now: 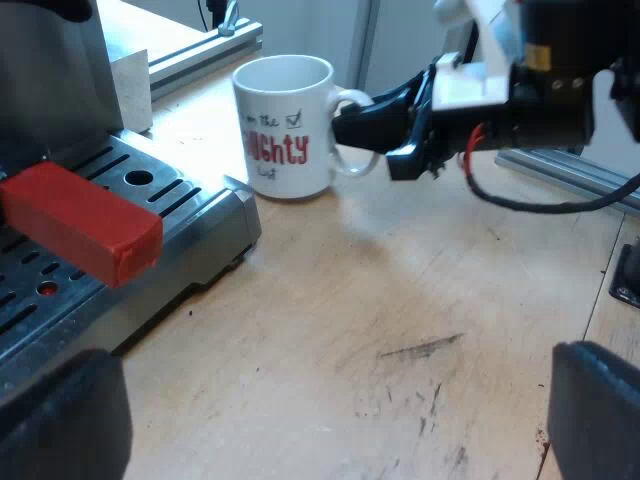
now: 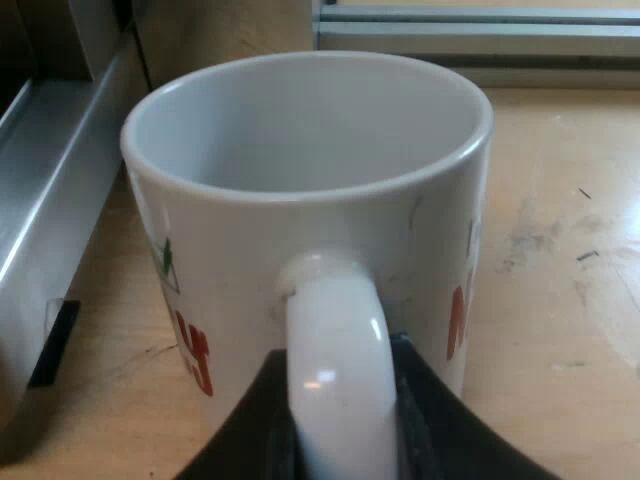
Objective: Remove mug from coffee machine
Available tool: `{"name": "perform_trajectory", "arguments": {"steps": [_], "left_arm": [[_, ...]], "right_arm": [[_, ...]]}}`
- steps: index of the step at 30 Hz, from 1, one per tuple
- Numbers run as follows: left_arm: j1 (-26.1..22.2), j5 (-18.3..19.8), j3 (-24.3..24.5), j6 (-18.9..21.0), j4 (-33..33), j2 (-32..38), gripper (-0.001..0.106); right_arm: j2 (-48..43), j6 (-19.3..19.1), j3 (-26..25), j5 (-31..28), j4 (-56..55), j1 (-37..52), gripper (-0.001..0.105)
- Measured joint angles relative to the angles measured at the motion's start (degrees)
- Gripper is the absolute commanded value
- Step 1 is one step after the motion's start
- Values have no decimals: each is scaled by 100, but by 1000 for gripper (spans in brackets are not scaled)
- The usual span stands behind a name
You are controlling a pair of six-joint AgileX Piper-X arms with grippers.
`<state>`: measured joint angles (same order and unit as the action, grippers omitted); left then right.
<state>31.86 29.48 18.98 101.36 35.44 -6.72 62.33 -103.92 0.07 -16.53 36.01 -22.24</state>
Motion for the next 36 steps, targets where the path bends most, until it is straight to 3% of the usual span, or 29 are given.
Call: {"name": "perform_trajectory", "arguments": {"steps": [8,17,22,23,25,26,27,34,36], "left_arm": [[0,0,0,0,0,0,86],[0,-77,0,0,0,0,86],[0,-96,0,0,-15,0,86],[0,-96,0,0,-28,0,86],[0,-109,0,0,-43,0,86],[0,-138,0,0,-44,0,86],[0,-166,0,0,-44,0,86],[0,-252,0,0,-88,0,86],[0,-455,0,0,-135,0,86]], "right_arm": [[1165,-63,-46,0,1321,0,0],[1558,-63,-87,0,1738,0,0],[1558,-63,-87,0,1735,0,19],[1558,-63,-87,0,1735,0,33],[1558,-63,-87,0,1735,0,33],[1558,-63,-87,0,1754,0,49],[1558,-63,-87,0,1801,0,58],[1558,-63,-96,0,1847,0,59],[1391,213,-103,-20,1709,-21,59]]}}
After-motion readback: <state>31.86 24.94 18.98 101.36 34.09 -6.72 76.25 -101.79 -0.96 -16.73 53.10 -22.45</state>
